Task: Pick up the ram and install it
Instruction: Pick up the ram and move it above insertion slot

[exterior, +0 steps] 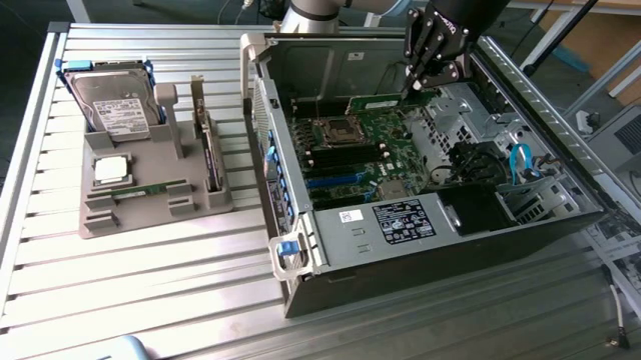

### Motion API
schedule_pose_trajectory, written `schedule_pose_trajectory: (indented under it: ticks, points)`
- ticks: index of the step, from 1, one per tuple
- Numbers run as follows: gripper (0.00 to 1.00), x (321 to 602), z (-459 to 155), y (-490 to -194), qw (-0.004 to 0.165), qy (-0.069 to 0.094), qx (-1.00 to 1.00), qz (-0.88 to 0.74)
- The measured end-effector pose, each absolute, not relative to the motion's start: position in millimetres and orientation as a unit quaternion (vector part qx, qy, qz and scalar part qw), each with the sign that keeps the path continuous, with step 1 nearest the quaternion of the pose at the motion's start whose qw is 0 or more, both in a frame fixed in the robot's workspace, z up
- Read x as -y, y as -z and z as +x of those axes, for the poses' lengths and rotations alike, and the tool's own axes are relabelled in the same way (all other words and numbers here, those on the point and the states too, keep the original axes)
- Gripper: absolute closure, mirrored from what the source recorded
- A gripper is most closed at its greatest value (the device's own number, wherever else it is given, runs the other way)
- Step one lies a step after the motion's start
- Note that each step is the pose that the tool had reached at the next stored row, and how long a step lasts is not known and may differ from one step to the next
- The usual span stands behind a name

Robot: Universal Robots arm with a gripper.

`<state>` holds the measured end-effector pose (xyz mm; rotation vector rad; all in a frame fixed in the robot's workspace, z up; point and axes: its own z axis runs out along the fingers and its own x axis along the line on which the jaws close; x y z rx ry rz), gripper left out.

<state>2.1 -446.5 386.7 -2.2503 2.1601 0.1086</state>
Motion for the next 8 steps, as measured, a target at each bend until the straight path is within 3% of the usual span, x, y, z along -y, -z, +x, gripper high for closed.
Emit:
schedule_pose_trajectory:
  ticks: [8]
  points:
    - [0.88, 432.6, 2.1, -385.5, 0.010, -0.035, -0.692, -0.721]
